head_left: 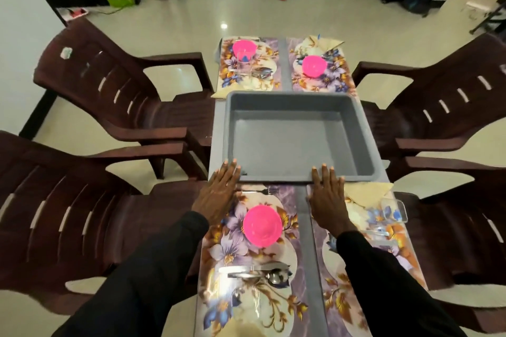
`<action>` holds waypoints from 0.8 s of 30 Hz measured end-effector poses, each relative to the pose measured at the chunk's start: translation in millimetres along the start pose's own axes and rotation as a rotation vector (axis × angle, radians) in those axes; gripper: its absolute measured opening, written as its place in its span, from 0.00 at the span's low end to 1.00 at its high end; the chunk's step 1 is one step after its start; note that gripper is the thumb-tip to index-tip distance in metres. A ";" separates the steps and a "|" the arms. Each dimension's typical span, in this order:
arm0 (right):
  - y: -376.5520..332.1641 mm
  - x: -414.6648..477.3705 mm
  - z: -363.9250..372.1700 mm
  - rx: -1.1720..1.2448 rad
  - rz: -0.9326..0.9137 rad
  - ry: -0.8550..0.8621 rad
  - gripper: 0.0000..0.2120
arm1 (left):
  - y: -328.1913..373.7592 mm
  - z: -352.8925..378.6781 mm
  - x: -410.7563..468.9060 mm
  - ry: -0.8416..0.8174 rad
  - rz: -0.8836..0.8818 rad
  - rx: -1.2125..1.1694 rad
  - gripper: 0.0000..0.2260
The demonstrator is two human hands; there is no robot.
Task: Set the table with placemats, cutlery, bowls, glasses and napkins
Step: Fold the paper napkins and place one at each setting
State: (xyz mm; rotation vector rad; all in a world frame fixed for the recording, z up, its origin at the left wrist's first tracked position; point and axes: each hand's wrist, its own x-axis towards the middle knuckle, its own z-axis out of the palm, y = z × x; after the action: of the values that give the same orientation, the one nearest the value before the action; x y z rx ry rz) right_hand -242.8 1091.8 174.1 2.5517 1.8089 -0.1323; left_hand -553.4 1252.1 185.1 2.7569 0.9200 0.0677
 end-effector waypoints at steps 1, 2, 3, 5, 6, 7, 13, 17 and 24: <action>0.6 2.0 0.6 0.003 -0.006 0.008 0.41 | 0.3 2.0 1.1 -0.015 0.000 0.008 0.31; 1.0 2.7 1.4 0.001 -0.011 0.016 0.40 | -0.1 4.2 1.0 -0.025 -0.002 0.010 0.31; 1.5 3.2 2.0 -0.003 -0.013 0.020 0.40 | 0.0 5.8 1.4 -0.022 -0.001 0.006 0.31; 1.0 2.3 2.4 0.001 -0.009 0.023 0.40 | 0.0 8.4 0.4 -0.005 0.001 0.002 0.30; 0.6 2.0 2.9 0.005 -0.008 0.027 0.40 | 0.3 8.4 -0.1 0.002 0.000 0.005 0.30; 0.2 2.0 2.6 0.010 -0.008 0.027 0.39 | 1.3 7.2 -0.2 0.008 0.000 0.013 0.30; 0.9 5.8 1.2 0.014 -0.023 0.001 0.39 | 2.1 7.4 4.6 -0.019 -0.018 0.040 0.36; 1.8 7.6 -4.0 -0.012 -0.022 -0.047 0.40 | -5.0 3.6 8.0 -0.106 -0.035 0.090 0.41; -58.8 -16.0 -75.8 0.229 -0.074 0.003 0.25 | 1.8 -50.7 -38.6 0.026 -0.027 -0.010 0.30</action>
State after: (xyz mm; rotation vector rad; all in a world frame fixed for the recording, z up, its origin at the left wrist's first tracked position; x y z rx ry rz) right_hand -298.7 1100.6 253.1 2.6304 1.9982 -0.3570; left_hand -589.2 1238.1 236.0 2.7395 0.9611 0.1028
